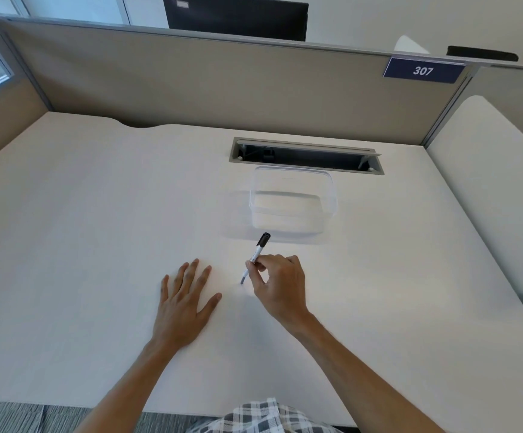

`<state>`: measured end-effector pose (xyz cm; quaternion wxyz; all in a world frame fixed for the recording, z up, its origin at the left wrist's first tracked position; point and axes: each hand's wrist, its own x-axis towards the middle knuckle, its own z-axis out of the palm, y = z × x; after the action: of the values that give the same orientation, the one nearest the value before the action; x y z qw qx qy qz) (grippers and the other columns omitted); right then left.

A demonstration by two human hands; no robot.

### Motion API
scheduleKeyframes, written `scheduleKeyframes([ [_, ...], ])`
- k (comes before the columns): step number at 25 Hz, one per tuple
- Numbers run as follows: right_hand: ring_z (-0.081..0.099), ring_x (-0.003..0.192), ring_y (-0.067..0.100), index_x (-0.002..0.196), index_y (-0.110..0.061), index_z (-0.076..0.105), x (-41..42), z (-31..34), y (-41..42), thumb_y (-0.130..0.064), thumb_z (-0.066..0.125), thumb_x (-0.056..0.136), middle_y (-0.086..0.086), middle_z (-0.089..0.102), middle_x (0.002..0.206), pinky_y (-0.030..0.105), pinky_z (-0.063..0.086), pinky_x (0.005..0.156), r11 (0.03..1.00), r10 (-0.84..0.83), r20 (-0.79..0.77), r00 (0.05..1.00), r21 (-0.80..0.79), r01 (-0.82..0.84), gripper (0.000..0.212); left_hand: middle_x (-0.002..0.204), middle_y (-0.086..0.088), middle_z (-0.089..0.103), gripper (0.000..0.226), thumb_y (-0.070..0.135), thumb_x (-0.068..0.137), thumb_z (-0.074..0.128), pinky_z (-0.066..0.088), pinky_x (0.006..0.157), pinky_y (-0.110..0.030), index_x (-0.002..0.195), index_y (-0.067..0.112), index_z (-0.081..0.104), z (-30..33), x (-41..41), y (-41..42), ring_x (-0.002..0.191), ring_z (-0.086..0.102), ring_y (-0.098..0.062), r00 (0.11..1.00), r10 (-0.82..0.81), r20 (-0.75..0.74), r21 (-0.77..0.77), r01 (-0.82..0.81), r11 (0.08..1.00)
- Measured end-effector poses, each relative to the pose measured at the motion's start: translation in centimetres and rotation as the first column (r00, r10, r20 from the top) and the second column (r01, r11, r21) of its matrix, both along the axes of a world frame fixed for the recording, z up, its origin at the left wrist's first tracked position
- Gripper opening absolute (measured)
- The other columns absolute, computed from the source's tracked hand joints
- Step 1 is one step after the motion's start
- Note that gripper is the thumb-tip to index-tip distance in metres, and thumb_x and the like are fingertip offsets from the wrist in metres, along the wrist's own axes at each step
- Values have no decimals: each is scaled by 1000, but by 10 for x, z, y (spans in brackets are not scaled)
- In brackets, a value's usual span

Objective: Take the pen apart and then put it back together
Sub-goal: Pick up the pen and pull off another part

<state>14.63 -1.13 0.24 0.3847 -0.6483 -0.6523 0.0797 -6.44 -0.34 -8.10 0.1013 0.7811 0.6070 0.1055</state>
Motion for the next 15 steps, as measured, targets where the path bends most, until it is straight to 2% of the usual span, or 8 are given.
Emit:
scheduleKeyframes([
  [6,64,63,14,76,-19,71,8,16,12,-31,64,89,-8,70,67,31,42,74,1000,-5,-24,1000,-18,5,19,164,3,13,70,68,92,16,4,121,-50,153,35,19,0,0,1,151,7,-19,1000,4,-5,-5,-4,1000],
  [12,66,64,15,75,-17,69,19,43,34,-30,64,89,-6,72,69,39,49,81,999,-26,-77,997,-39,23,20,164,4,14,70,69,92,15,4,121,-48,153,34,21,3,1,0,151,8,-18,1000,9,9,-6,-9,1000],
  [15,67,65,14,76,-17,70,24,53,37,-33,63,90,-7,72,68,39,52,76,998,-43,-128,991,-43,38,22,164,4,13,70,69,92,15,3,121,-48,153,35,21,4,1,-1,151,7,-18,1000,8,15,-12,-8,1000],
])
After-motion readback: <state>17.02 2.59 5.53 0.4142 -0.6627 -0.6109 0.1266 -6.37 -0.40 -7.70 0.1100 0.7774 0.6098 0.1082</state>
